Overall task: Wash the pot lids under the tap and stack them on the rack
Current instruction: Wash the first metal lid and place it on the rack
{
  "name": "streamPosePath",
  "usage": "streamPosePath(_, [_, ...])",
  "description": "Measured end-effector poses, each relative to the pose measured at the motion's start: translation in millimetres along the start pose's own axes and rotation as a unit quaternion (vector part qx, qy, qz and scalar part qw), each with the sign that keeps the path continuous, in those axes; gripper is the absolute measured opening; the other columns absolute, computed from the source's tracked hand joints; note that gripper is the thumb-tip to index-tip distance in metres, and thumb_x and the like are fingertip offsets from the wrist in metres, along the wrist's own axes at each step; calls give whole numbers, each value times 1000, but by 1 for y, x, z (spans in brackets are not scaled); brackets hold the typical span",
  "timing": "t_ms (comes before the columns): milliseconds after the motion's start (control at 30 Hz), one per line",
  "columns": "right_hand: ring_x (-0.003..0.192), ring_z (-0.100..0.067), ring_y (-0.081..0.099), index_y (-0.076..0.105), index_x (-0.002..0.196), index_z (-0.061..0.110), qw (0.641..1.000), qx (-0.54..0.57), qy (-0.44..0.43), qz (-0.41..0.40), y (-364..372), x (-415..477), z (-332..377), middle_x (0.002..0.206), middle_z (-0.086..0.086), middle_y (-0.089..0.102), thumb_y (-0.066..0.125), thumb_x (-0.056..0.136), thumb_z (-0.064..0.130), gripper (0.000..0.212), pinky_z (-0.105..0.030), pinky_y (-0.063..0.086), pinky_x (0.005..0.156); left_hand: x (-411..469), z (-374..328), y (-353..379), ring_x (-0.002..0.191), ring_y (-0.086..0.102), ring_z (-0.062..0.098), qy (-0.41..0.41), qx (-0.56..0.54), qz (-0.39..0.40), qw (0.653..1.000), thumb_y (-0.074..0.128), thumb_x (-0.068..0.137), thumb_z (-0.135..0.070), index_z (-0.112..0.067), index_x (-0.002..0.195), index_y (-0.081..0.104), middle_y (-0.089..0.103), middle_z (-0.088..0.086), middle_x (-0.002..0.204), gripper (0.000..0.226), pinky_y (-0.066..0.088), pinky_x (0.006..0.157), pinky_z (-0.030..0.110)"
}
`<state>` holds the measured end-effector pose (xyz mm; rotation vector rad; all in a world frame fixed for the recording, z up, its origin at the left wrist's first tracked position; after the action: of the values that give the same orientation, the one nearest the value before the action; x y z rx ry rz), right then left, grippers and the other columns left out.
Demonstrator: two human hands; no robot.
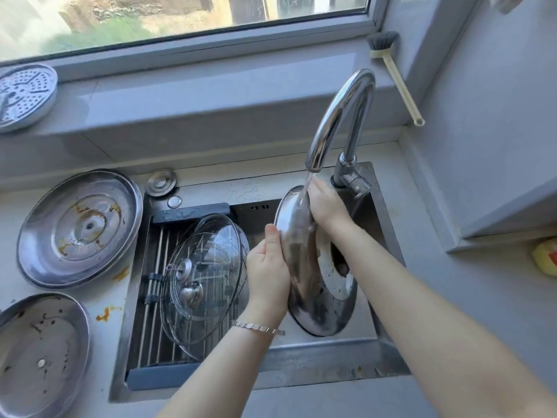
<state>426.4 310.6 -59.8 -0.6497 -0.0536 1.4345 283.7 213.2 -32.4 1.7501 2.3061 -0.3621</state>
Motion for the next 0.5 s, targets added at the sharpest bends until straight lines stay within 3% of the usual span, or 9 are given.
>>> streamPosePath(67, [137,-25,30,46,131,7,1000,-14,-7,-22,-3,-10,5,145,-11,39,21,94,38,54,-45,20,114,3,0,2,61,40,24,-8,-7,-7,1000,37,98,-38,-2,66,52,44,12,64,50,35,61,35])
streamPosePath(133, [143,-19,16,33,143,11,989,-75,-126,-14,12,-47,32,153,-4,25,20,92,36,57,-42,9,118,10,2,2,61,46,23,-21,-24,-16,999,38,98,-37,-4,60,49,49,12,61,52,40,62,34])
streamPosePath(167, [145,-15,8,29,145,15,977,-99,-188,1,23,-68,44,156,0,18,21,91,36,59,-37,2,119,13,5,1,62,54,20,-30,-39,-17,999,38,98,-36,-9,59,55,58,9,61,51,45,63,32])
streamPosePath(233, [145,-10,1,29,145,22,966,-105,-235,34,33,-85,50,157,5,13,24,91,38,57,-31,-4,117,15,7,1,64,62,14,-44,-52,-13,998,39,98,-35,-18,64,66,67,1,64,47,50,66,28])
streamPosePath(300, [145,-12,6,32,144,22,978,-82,-186,45,28,-59,38,156,3,19,31,96,36,50,-33,0,118,13,6,-2,56,52,18,-36,-37,-15,999,39,98,-35,-14,55,55,55,5,56,50,44,59,31])
streamPosePath(400, [140,-23,23,41,136,9,999,11,-32,-3,10,-18,8,148,-9,34,28,99,28,43,-42,15,116,8,-2,-3,46,28,15,5,22,-15,1000,39,98,-33,-16,49,30,29,1,46,52,25,48,27])
streamPosePath(433, [139,-24,23,40,135,5,1000,6,-12,-12,10,-19,6,147,-12,34,26,99,27,45,-42,15,116,8,-3,-3,45,27,14,8,29,-14,999,39,98,-32,-16,49,28,28,0,45,53,24,48,27])
streamPosePath(500, [144,-20,8,24,145,6,996,-74,-51,15,28,-39,15,156,-10,15,25,99,31,53,-39,4,118,13,4,-5,43,38,11,-19,4,-25,1000,40,98,-31,-16,47,39,41,-3,42,54,33,47,25])
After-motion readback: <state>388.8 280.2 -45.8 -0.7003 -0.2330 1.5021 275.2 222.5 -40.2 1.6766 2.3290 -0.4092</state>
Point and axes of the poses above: each hand's wrist, its own x-axis towards the middle knuckle, its own y-axis out of the palm, z = x × y, the point moved 10 cm from there along x, towards the middle knuckle
